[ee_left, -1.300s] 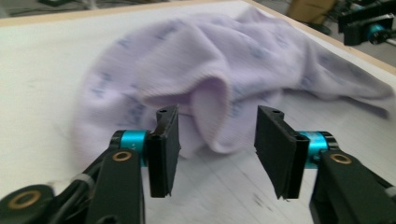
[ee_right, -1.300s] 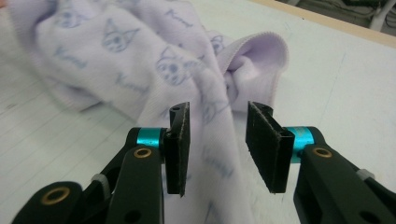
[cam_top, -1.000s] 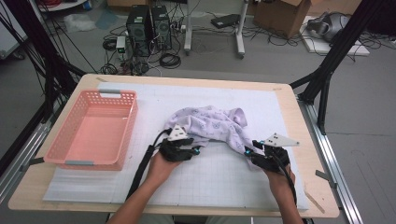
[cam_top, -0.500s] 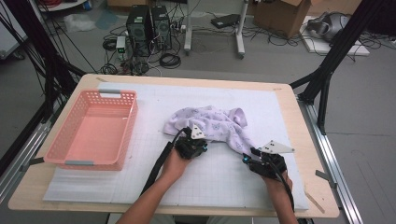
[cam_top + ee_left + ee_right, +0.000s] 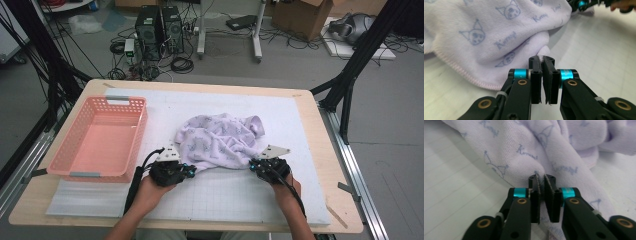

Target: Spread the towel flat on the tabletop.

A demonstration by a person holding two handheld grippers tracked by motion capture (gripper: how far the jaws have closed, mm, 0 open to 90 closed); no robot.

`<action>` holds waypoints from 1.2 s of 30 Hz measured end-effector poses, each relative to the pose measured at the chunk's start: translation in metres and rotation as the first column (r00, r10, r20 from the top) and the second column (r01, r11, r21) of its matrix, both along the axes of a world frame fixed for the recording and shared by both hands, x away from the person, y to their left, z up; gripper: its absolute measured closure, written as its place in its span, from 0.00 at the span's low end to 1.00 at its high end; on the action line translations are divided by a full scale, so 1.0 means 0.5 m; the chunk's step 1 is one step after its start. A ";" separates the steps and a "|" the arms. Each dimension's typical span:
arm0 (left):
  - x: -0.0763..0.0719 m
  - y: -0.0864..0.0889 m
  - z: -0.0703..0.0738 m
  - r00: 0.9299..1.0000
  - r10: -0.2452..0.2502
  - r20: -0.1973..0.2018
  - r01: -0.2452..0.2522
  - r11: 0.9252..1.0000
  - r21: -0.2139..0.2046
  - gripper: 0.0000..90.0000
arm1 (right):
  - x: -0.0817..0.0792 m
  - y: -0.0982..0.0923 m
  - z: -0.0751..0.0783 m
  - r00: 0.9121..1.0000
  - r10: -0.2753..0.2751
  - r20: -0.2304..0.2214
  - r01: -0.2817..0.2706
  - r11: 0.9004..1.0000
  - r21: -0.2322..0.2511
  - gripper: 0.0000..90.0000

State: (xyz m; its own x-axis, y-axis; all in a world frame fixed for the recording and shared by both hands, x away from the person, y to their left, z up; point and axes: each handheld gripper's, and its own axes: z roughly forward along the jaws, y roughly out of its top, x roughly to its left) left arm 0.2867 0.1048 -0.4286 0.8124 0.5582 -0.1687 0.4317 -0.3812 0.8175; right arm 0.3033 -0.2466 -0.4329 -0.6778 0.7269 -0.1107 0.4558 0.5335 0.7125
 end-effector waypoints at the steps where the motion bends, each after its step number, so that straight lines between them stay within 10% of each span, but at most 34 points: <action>1: -0.009 0.008 0.001 1.000 -0.002 0.002 0.002 1.000 0.002 0.94 | -0.005 -0.003 0.007 1.000 0.013 -0.015 -0.012 1.000 0.014 0.95; 12: -0.074 0.051 -0.002 1.000 -0.028 -0.010 0.028 0.999 0.023 0.93 | -0.051 -0.096 0.052 0.997 -0.041 -0.070 0.047 0.995 0.085 0.85; 18: -0.031 0.027 0.018 0.999 0.053 0.004 -0.052 0.996 -0.069 0.48 | -0.045 -0.103 0.062 0.995 -0.098 0.011 0.096 0.986 0.139 0.70; 26: 0.071 -0.035 -0.025 0.981 0.191 -0.030 -0.188 0.978 0.094 0.45 | 0.019 -0.080 0.029 0.992 -0.126 -0.009 0.126 0.989 0.078 0.60; 29: 0.079 -0.055 -0.037 0.975 0.222 0.009 -0.221 0.967 0.130 0.50 | 0.038 -0.057 0.014 0.994 -0.103 -0.040 0.105 0.993 0.049 0.61; 32: 0.084 -0.060 -0.037 0.973 0.231 0.029 -0.232 0.965 0.118 0.92 | 0.050 -0.034 0.009 0.996 -0.061 -0.068 0.064 0.997 0.039 0.82; 36: 0.095 -0.045 -0.023 0.944 0.324 0.062 -0.328 0.943 0.064 0.96 | 0.061 -0.008 0.020 0.999 -0.033 -0.024 0.034 0.999 0.039 0.99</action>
State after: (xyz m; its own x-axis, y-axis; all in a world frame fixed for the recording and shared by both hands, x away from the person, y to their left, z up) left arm 0.3340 0.0824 -0.4403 0.5904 0.8029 -0.0822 0.5015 -0.2852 0.8168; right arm 0.3340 -0.2508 -0.4229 -0.6552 0.7526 -0.0659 0.4898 0.4896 0.7214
